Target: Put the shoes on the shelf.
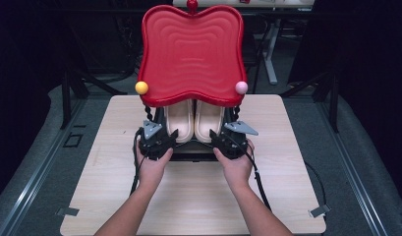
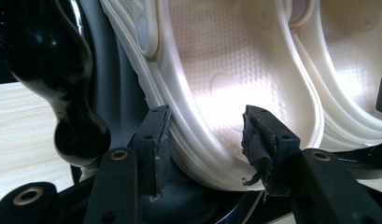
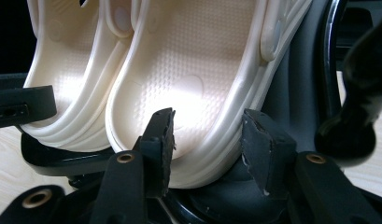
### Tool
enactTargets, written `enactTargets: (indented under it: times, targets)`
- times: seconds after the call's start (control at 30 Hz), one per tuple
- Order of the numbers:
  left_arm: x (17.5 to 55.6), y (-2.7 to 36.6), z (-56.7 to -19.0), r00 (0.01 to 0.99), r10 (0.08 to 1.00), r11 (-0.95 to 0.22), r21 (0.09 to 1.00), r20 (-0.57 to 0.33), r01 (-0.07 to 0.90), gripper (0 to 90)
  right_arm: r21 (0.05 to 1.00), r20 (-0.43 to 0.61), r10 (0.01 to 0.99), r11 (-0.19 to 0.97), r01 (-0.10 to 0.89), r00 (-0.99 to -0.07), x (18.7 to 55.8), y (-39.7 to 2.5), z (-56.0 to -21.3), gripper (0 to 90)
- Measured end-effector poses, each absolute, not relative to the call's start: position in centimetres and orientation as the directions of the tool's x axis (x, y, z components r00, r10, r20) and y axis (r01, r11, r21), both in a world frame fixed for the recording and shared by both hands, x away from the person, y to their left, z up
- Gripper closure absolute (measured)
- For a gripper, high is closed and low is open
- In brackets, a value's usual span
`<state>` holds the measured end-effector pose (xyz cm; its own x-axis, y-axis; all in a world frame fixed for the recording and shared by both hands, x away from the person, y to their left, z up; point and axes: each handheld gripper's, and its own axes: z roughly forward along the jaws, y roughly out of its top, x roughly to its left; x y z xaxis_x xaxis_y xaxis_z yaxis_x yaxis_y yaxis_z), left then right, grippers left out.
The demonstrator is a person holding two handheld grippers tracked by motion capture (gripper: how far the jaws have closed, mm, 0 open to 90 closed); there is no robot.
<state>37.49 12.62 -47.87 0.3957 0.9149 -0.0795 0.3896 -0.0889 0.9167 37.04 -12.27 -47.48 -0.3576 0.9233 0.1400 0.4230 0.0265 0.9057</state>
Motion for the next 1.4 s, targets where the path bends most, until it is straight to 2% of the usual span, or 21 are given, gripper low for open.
enactTargets:
  times: [0.13, 0.4, 1.4]
  targets:
    - [37.65, 12.85, -47.77, 0.408, 0.910, -0.099, 0.914, -0.076, 0.393, 54.1, 0.903, 0.127, 0.921, 0.046, 0.427, -0.368, 37.43, -12.41, -47.24, 58.3]
    - [37.85, 12.88, -47.61, 0.420, 0.906, -0.127, 0.913, -0.052, 0.388, 55.9, 0.901, 0.097, 0.916, 0.085, 0.425, -0.389, 37.80, -12.54, -47.19, 58.7]
    - [37.58, 13.11, -47.63, 0.423, 0.904, -0.112, 0.917, -0.067, 0.383, 54.3, 0.904, 0.110, 0.921, 0.064, 0.424, -0.374, 37.59, -12.45, -47.26, 57.4]
